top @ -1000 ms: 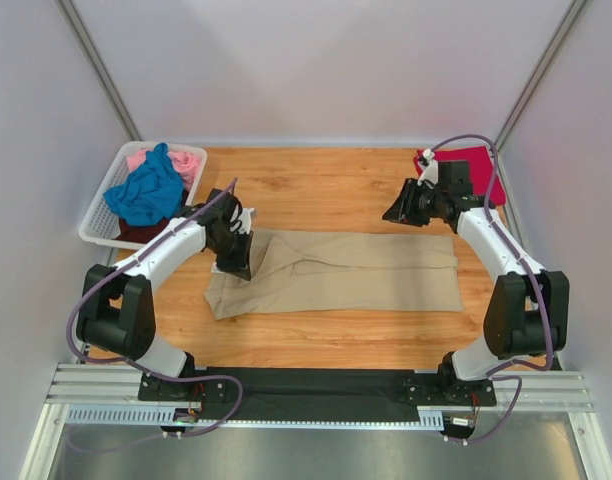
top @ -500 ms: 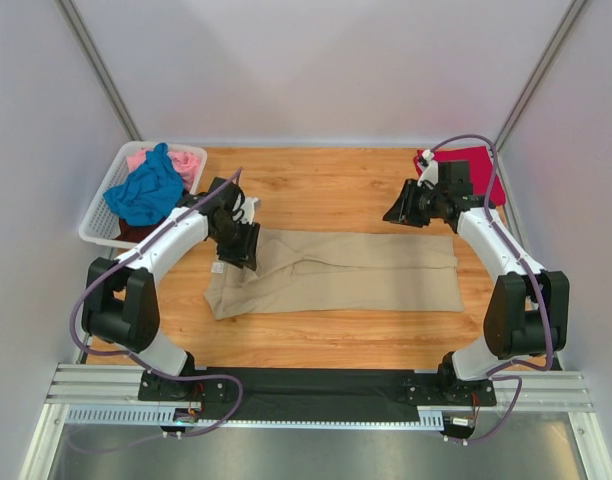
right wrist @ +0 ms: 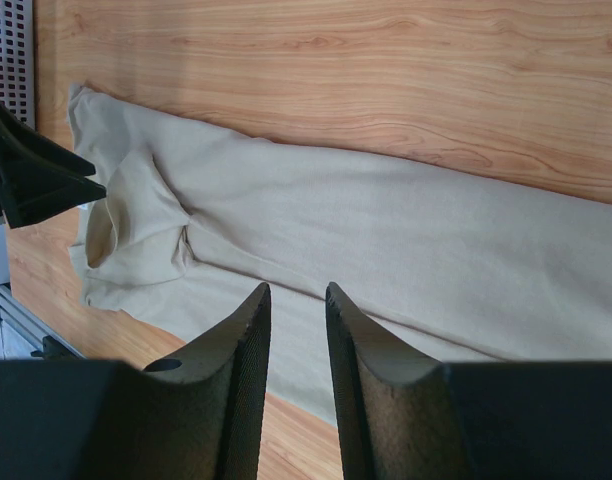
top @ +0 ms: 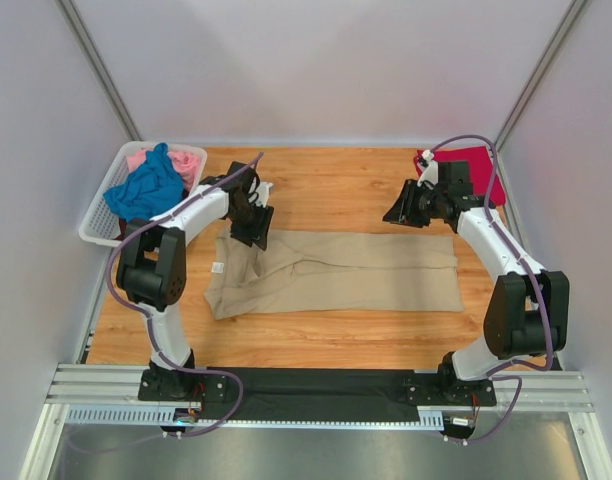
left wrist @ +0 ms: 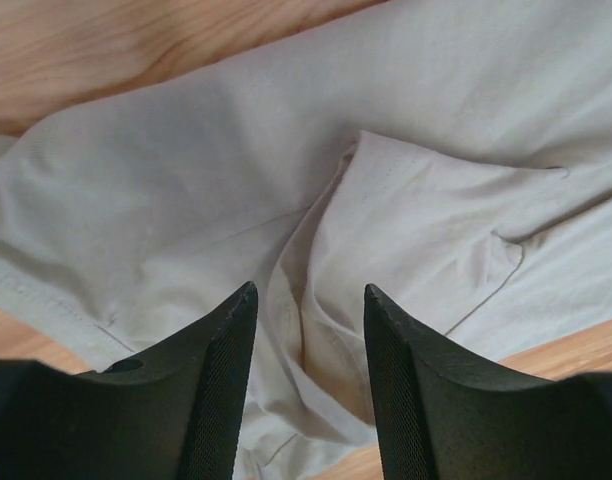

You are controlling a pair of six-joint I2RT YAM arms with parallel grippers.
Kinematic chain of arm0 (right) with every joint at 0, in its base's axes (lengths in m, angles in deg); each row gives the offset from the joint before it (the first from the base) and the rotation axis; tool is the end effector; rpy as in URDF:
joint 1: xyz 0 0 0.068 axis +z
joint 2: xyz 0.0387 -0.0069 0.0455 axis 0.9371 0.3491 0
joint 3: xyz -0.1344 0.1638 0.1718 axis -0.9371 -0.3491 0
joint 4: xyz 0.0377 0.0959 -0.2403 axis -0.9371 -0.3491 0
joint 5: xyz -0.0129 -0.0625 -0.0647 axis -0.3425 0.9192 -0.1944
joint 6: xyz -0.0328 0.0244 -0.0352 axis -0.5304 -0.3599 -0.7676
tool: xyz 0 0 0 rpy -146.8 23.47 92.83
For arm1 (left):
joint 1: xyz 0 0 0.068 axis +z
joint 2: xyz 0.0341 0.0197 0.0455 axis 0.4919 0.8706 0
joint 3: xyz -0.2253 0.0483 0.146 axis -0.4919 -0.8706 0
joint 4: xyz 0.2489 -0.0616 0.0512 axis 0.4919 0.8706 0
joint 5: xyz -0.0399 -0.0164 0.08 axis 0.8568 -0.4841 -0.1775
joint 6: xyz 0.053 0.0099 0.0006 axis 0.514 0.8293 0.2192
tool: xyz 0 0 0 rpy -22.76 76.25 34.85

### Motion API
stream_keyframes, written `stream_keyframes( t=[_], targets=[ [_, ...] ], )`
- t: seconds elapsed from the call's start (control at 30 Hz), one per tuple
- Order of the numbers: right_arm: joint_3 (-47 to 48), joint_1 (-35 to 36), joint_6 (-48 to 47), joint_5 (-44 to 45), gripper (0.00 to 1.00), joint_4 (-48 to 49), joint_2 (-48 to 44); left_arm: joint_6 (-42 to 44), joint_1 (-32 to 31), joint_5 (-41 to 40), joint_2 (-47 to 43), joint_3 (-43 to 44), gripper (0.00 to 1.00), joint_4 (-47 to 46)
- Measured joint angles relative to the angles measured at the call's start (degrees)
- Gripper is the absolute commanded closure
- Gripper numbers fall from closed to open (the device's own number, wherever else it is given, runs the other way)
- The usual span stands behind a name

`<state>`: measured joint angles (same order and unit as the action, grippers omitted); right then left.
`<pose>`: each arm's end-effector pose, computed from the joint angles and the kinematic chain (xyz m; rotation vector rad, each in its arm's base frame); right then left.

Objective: Fold and stack the t-shirts
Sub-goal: Fold the tshirt

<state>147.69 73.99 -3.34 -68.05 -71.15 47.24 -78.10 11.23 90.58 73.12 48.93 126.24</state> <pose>0.3261 0.0428 0.2656 0.0401 2.4394 0.7983 0.3565 -0.1261 0.2093 0.4068 2.7973 -0.4198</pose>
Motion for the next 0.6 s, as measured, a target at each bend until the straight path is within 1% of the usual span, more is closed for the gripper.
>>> stream_keyframes(
  t=[0.23, 0.43, 0.53, 0.6],
  targets=[
    [0.0, 0.0, -0.33, 0.0, 0.7, -0.02, 0.0, 1.27, 0.02, 0.74, 4.44, 0.33, 0.45, 0.98],
    [0.0, 0.0, -0.35, -0.02, 0.7, 0.0, 0.0, 1.38, 0.0, 2.8, 5.4, 0.44, 0.46, 0.96],
    [0.0, 0.0, -0.35, -0.02, 0.7, 0.0, 0.0, 1.33, 0.0, 3.19, 5.51, 0.52, 0.51, 0.96],
    [0.0, 0.0, -0.33, -0.02, 0.7, 0.0, 0.0, 1.27, 0.0, 3.48, 5.66, 0.5, 0.57, 0.96]
  ],
)
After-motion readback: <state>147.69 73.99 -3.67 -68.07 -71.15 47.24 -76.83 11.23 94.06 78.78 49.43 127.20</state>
